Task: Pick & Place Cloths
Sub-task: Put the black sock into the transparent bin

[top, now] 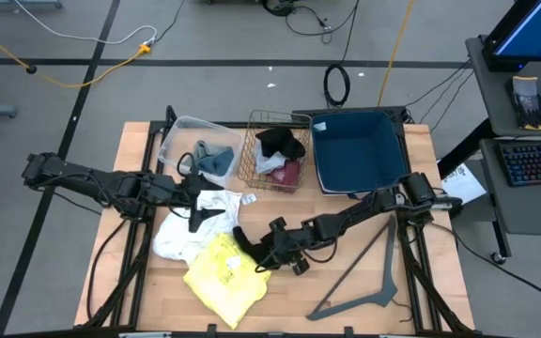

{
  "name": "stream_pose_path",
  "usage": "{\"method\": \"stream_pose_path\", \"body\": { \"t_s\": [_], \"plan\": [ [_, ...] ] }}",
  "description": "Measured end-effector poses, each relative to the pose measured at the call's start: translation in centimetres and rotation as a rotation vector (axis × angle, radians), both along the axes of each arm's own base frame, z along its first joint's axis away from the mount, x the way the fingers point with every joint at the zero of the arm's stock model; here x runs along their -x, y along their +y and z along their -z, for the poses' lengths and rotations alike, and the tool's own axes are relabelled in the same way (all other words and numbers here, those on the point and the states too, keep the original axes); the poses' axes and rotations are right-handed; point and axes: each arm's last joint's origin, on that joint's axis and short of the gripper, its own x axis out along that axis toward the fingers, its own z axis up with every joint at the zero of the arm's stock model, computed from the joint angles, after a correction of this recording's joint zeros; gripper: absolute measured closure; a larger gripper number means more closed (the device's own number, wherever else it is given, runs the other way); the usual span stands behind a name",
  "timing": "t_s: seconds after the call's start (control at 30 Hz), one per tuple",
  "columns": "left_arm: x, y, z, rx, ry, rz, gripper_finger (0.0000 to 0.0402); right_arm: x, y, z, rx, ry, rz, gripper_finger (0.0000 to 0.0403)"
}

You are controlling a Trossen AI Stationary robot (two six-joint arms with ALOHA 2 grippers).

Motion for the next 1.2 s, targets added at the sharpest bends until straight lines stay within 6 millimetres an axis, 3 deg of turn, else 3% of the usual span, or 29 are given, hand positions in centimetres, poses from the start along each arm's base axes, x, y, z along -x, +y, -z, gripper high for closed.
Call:
{"method": "stream_pose_path", "body": {
  "t_s": [0.4, 0.67, 0.83, 1.0, 1.2],
  "plan": [
    [0.0, 0.0, 0.0, 0.008, -0.001, -0.002, 0.0066, 0.0, -0.2, 0.1, -0.003, 0.008, 0.010, 0.0392],
    [0.0, 0.0, 0.0, 0.011, -0.001, -0.002, 0.0066, 0.2, -0.2, -0.4, 0.004, 0.011, 0.011, 0.0393],
    [0.0, 0.0, 0.0, 0.026, -0.002, -0.004, 0.0066, 0.7, -0.4, -1.9, 0.011, 0.001, 0.029, 0.0395],
    [-0.3, -0.3, 0.4, 0.040, 0.021, 0.001, 0.0066, 1.6, -1.0, -4.9, 0.088, -0.054, 0.092, 0.0396],
    [-2.2, -1.5, 1.5, 0.036, 0.041, 0.044, 0.0066, 3.2, -1.3, -9.1, 0.120, -0.143, 0.124, 0.0397]
  ]
}}
